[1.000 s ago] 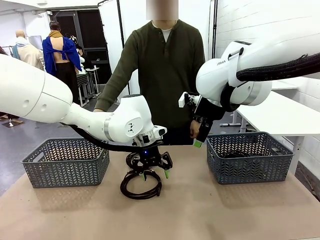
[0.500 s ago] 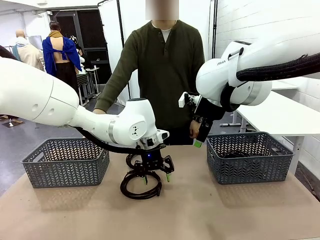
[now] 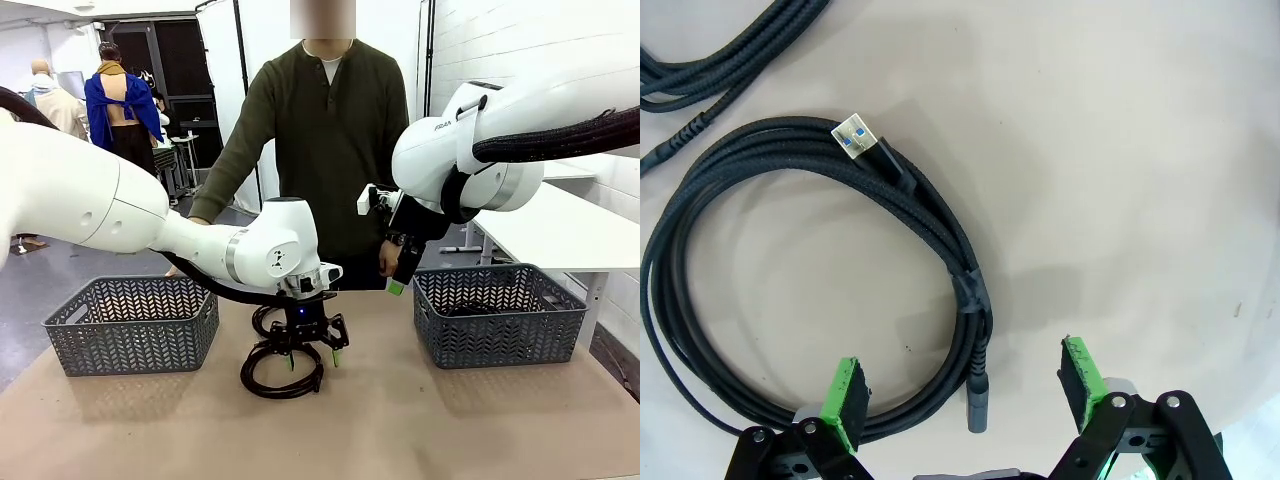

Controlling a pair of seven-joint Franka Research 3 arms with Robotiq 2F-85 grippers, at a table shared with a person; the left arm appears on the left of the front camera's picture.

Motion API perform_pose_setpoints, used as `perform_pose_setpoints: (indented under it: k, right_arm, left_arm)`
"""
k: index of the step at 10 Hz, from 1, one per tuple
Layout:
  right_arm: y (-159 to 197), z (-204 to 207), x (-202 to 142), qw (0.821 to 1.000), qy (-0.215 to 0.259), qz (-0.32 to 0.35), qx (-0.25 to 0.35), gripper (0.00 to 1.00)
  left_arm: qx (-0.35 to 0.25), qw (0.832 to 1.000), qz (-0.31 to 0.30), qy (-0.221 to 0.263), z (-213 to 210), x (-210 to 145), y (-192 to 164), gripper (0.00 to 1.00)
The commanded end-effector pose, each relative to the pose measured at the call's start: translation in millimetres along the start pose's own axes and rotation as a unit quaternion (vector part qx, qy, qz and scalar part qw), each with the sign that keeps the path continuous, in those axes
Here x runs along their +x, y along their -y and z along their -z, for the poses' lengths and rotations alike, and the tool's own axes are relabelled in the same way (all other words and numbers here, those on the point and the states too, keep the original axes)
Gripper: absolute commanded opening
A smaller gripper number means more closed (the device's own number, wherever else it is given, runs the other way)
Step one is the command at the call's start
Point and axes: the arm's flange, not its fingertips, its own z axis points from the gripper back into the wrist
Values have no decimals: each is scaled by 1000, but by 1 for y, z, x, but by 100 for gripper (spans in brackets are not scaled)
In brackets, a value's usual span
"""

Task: Organize the cables according to human instructions.
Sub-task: Pick up a bundle of cables and place it in the basket indicated by the human.

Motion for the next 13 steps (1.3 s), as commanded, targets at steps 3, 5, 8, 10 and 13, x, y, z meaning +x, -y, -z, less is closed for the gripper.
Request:
perform_pose_setpoints:
  k: [3, 5, 8, 10, 13]
  right_arm:
    - [-1, 0, -1, 1000, 0, 1, 0, 100]
    - [-1, 0, -1, 1000, 0, 1, 0, 100]
    - [-1, 0, -1, 1000, 0, 1, 0, 100]
    - [-1, 0, -1, 1000, 0, 1, 0, 100]
    - [-1, 0, -1, 1000, 0, 1, 0, 100]
  left_arm:
    - [32, 999, -16, 9, 3, 4, 9, 100]
    - [33, 999, -15, 11, 5, 3, 8, 100]
    - [36, 999, -11, 19, 7, 2, 7, 100]
    - [38, 999, -9, 17, 10, 1, 6, 100]
    - [36, 999, -7, 18, 13, 2, 5, 72]
